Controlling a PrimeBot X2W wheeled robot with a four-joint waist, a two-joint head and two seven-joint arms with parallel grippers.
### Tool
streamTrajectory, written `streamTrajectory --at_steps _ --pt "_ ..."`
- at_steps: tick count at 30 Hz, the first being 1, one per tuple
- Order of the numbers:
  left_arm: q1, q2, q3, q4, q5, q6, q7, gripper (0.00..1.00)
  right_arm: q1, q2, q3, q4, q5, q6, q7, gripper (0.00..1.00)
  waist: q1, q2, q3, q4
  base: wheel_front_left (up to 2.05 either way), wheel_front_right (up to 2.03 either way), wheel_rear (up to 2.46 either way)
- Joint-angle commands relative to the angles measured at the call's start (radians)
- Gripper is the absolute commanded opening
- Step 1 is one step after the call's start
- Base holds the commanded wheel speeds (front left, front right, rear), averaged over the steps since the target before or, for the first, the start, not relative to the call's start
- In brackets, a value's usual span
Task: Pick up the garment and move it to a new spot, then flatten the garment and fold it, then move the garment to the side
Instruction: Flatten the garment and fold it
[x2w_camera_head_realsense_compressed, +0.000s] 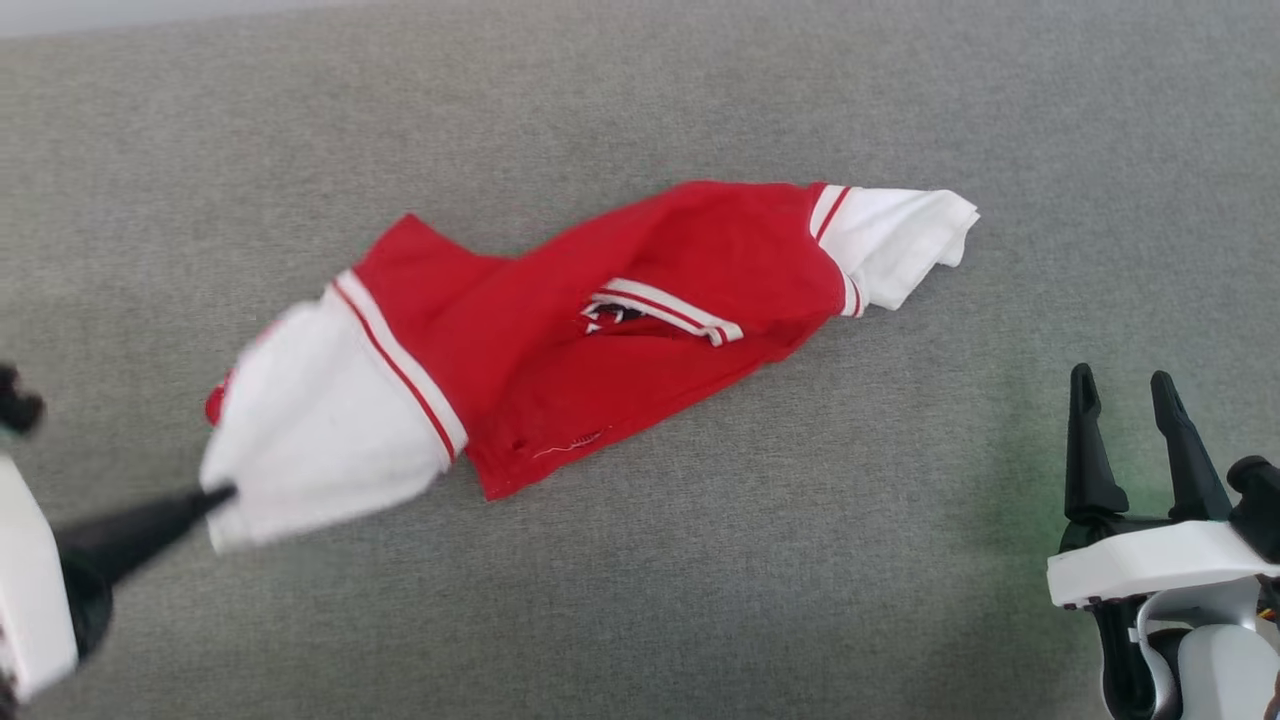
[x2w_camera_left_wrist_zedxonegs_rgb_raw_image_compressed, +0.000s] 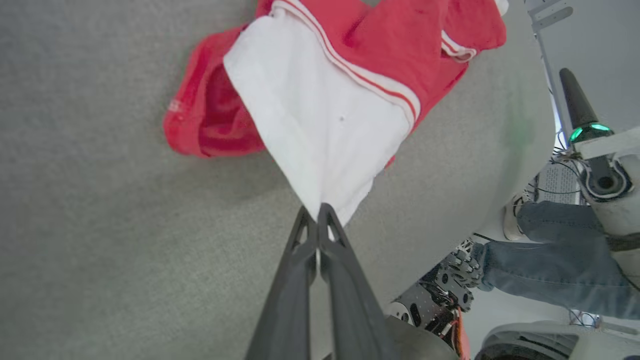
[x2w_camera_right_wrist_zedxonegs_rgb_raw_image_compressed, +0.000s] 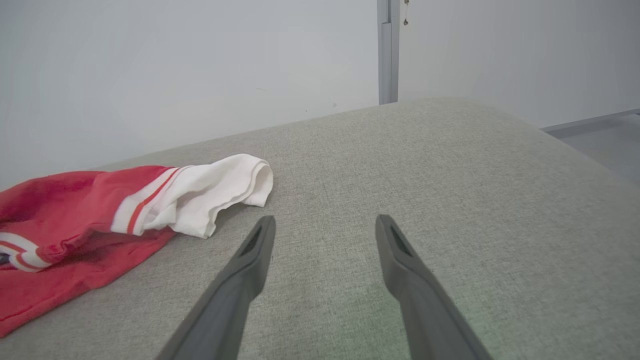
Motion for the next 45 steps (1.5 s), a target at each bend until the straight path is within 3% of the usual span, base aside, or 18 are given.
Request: streamTrajectory --at_steps 1,7,13,19,26,27,28,29,30,34,39,45 --pt "0.041 0.012 -0.010 -0.023 -0.022 0.002 -0.016 0.00 -0.004 0.000 -0.001 0.003 0.000 -0.001 0.006 1.00 0.0000 0.0000 -0.007 0.008 0.00 0.00 0.00" --pt "0.173 0.034 -0.054 -0.033 -0.070 0.002 -0.059 0.00 -0.003 0.000 -0.006 -0.004 -0.009 -0.001 0.016 1.00 0.0000 0.0000 -0.016 0.020 0.00 0.00 0.00" --pt "0.232 -0.010 -0.051 0.157 -0.086 0.002 -0.101 0.00 0.003 0.000 -0.017 -0.026 -0.023 -0.001 0.036 1.00 0.0000 0.0000 -0.018 0.024 0.00 0.00 0.00" --pt "0.228 -0.118 -0.018 0.438 -0.070 0.002 -0.137 0.00 -0.001 0.000 -0.018 -0.052 -0.034 -0.001 0.059 1.00 0.0000 0.0000 -0.018 0.023 0.00 0.00 0.00" --pt "0.214 -0.208 0.013 0.509 -0.020 0.002 -0.144 0.00 0.015 0.000 -0.006 -0.077 -0.043 -0.001 0.085 1.00 0.0000 0.0000 -0.021 0.028 0.00 0.00 0.00" --pt "0.213 -0.216 0.020 0.518 -0.007 0.002 -0.158 0.34 0.016 0.000 -0.004 -0.081 -0.046 -0.001 0.094 1.00 0.0000 0.0000 -0.022 0.031 0.00 0.00 0.00" --pt "0.215 -0.225 0.026 0.525 0.004 0.002 -0.174 0.51 0.016 0.000 0.000 -0.087 -0.053 -0.001 0.103 1.00 0.0000 0.0000 -0.024 0.033 0.00 0.00 0.00" --pt "0.217 -0.232 0.030 0.531 0.016 0.002 -0.191 0.91 0.013 0.000 0.004 -0.093 -0.059 -0.001 0.114 1.00 0.0000 0.0000 -0.025 0.037 0.00 0.00 0.00" --pt "0.219 -0.237 0.034 0.535 0.028 0.002 -0.211 1.00 0.010 0.000 0.010 -0.099 -0.069 -0.001 0.129 1.00 0.0000 0.0000 -0.028 0.041 0.00 0.00 0.00" --pt "0.240 -0.256 0.053 0.549 0.085 0.002 -0.328 1.00 -0.015 -0.025 0.055 -0.130 -0.104 -0.001 0.218 1.00 0.0000 0.0000 -0.037 0.065 0.00 0.00 0.00" --pt "0.246 -0.303 0.105 0.579 0.191 0.002 -0.457 1.00 -0.061 -0.117 0.157 -0.158 -0.086 -0.001 0.393 1.00 0.0000 0.0000 -0.045 0.110 0.00 0.00 0.00" --pt "0.317 -0.475 0.425 0.589 0.446 0.002 -0.463 1.00 -0.137 -0.269 0.252 -0.173 0.022 -0.001 0.683 1.00 0.0000 0.0000 -0.040 0.184 0.00 0.00 0.00"
